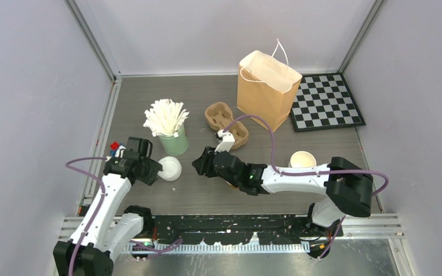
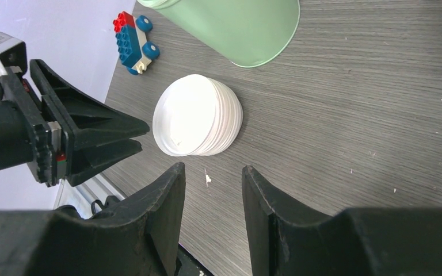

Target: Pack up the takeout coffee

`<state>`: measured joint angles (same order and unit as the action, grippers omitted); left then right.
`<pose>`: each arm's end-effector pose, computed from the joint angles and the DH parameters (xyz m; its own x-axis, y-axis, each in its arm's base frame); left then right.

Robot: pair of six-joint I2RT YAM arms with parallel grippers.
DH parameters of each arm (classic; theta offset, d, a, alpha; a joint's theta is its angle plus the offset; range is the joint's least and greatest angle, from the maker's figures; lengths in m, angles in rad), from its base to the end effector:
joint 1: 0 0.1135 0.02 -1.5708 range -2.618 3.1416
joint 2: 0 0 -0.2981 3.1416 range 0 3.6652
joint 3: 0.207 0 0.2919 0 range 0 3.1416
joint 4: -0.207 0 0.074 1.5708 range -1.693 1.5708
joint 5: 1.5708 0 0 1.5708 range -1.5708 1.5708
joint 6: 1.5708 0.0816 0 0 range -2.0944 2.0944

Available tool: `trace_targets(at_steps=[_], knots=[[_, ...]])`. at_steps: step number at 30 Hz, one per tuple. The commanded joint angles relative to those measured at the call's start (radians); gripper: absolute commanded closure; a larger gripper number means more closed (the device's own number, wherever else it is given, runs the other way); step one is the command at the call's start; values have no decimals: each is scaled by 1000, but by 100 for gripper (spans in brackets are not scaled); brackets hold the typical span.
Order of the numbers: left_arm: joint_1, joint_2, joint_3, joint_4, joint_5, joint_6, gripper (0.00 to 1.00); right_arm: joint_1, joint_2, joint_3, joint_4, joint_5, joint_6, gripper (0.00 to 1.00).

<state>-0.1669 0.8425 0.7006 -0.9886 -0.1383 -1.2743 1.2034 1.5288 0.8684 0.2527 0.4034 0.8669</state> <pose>0.1782 -0.0186 0.2149 -0.3626 -0.8995 -0.2438 -0.8220 0.4319 -0.3712 0.1760 0.3681 0.2244 -0.6478 0.2688 -0.7128 -0.3632 0.7136 0.5991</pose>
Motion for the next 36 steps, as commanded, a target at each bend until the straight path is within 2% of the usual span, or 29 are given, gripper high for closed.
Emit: trace_targets(at_steps=[1, 4, 11, 28, 36], knots=[[33, 25, -6, 30, -19, 15, 61, 9, -26, 15, 42, 31, 4, 54], [42, 41, -8, 22, -26, 23, 62, 13, -11, 26, 45, 24, 4, 54], [65, 47, -69, 128, 11, 28, 64, 15, -3, 30, 36, 25, 0, 54], [93, 68, -81, 148, 25, 59, 71, 15, 7, 25, 26, 41, -5, 55], [92, 43, -83, 139, 23, 55, 81, 15, -8, 11, 28, 49, -5, 55]])
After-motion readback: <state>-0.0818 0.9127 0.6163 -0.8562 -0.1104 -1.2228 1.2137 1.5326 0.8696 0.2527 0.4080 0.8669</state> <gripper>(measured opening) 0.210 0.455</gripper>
